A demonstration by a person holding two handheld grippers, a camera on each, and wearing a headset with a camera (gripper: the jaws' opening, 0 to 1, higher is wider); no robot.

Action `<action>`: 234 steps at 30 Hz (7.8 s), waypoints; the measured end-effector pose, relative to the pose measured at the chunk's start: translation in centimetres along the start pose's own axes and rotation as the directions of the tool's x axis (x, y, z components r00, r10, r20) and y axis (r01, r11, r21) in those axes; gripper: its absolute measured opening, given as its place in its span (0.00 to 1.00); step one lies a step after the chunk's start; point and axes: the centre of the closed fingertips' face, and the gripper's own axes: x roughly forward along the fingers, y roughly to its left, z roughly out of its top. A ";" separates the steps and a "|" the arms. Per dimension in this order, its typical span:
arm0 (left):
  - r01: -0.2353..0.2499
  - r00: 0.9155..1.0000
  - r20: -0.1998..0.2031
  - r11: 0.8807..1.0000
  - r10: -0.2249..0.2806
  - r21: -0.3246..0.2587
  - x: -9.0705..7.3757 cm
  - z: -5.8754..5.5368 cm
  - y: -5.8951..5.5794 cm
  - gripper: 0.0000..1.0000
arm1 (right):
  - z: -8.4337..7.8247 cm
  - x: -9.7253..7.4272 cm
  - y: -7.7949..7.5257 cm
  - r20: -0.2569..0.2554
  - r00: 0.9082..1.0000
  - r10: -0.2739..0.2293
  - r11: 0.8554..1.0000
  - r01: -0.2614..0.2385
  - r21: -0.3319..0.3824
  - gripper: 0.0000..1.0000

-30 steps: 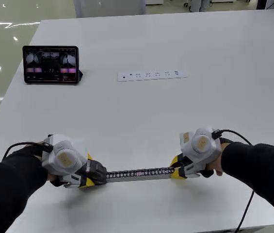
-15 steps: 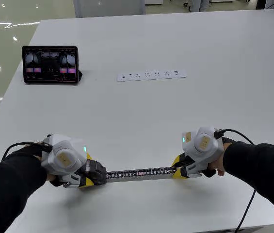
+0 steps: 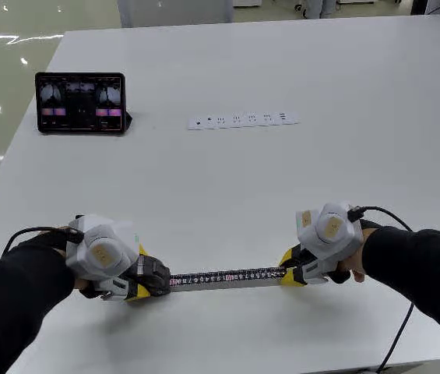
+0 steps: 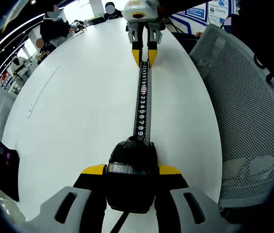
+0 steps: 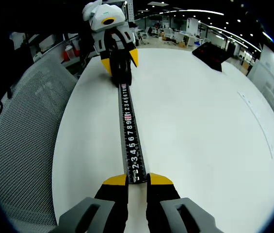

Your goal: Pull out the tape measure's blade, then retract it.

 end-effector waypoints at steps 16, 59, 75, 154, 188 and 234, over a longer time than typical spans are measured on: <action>-0.002 1.000 0.000 1.000 0.002 0.002 0.1 0.0 0.0 0.33 | -0.6 -0.3 -0.1 -0.004 1.000 -0.006 1.000 0.006 0.001 0.10; -0.003 1.000 0.001 1.000 0.003 -0.003 0.0 -0.1 0.1 0.33 | -2.2 -1.6 -0.4 -0.007 1.000 -0.016 1.000 0.017 0.024 0.10; -0.005 1.000 0.003 1.000 0.005 -0.005 0.0 0.0 0.0 0.33 | -2.8 -1.9 -0.6 -0.011 1.000 -0.020 0.999 0.020 0.035 0.10; 0.037 0.999 0.040 0.998 -0.035 -0.046 -2.4 0.5 -0.4 0.62 | -2.9 -4.3 0.0 -0.141 0.989 -0.046 0.994 0.032 -0.102 0.32; 0.089 0.993 0.086 0.981 -0.076 -0.171 -3.1 1.0 -2.1 0.99 | -2.9 -4.4 1.2 -0.081 0.996 -0.038 0.999 0.037 -0.010 0.72; -0.190 0.911 0.187 0.776 0.367 -0.601 -6.7 -3.3 -2.2 0.99 | -7.1 -11.7 1.9 0.163 0.887 -0.432 0.822 0.313 0.475 0.99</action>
